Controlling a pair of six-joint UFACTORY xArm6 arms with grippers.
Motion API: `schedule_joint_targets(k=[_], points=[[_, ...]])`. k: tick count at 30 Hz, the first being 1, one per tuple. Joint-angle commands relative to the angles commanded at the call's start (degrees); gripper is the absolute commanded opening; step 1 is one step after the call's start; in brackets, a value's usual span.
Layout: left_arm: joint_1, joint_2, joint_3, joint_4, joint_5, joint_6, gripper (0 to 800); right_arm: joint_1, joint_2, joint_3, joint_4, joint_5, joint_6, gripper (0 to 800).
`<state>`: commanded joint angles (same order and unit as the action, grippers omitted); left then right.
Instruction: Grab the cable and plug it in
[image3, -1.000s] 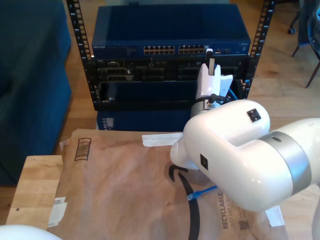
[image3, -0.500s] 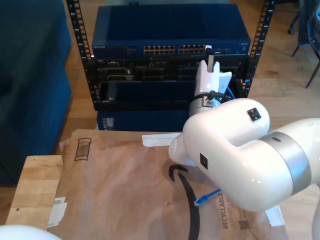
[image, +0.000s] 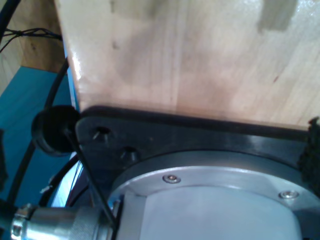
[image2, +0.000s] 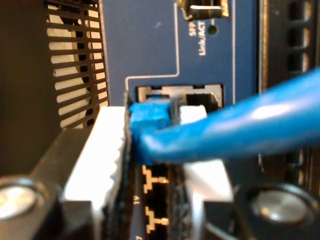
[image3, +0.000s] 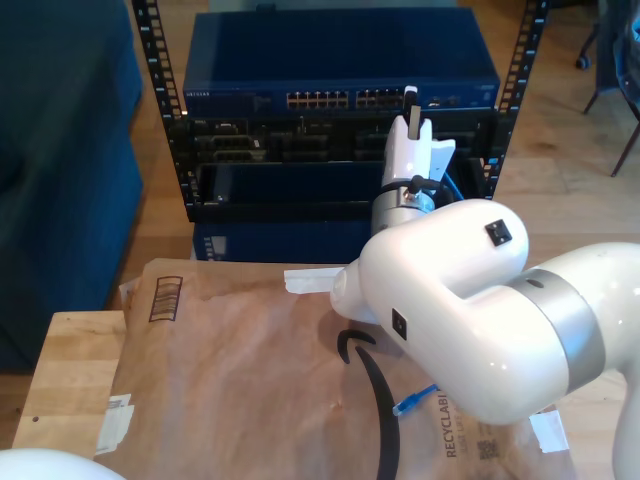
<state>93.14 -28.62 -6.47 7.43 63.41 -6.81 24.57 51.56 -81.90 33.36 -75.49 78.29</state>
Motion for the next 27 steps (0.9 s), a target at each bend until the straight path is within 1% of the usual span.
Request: schedule_joint_targets(k=[1,2,3,5,8,12,13,16,21,23,25,27], points=[[0.0,-0.09,0.0,0.0,0.0,0.0,800,0.0,-0.18,0.0,0.0,0.0,0.0,77],[0.0,0.0,0.0,0.0,0.0,0.09,800,0.0,-0.26,0.09,0.0,0.09,-0.09,217],[0.0,0.0,0.0,0.0,0.0,0.0,800,-0.09,-0.35,0.44,0.0,0.09,0.0,295],[0.0,-0.09,0.0,0.0,0.0,0.09,800,-0.09,-0.44,0.62,0.0,0.09,0.0,367],[0.0,-0.09,0.0,0.0,0.0,0.0,800,-0.18,-0.62,1.93,0.0,0.0,0.0,373],[0.0,0.0,0.0,0.0,0.0,0.0,800,-0.09,-4.84,8.26,0.35,-0.09,0.0,480],[0.0,0.0,0.0,0.0,0.0,0.0,800,-0.09,-5.8,9.67,0.35,-0.09,0.09,490],[0.0,0.0,0.0,0.0,0.0,0.0,800,-0.09,-7.82,12.4,0.35,-0.09,0.09,512],[0.0,0.0,0.0,0.0,0.0,0.0,800,0.0,-11.16,16.7,0.26,0.0,0.09,519],[0.0,0.0,0.0,0.0,0.0,0.0,800,0.09,-14.51,20.57,0.18,0.09,0.09,527],[0.0,0.0,0.0,0.0,0.0,0.0,800,0.18,-18.81,25.76,0.18,0.35,0.09,534],[0.0,0.0,0.0,0.0,0.0,0.0,800,0.7,-23.3,31.03,0.09,2.99,0.09,555]])
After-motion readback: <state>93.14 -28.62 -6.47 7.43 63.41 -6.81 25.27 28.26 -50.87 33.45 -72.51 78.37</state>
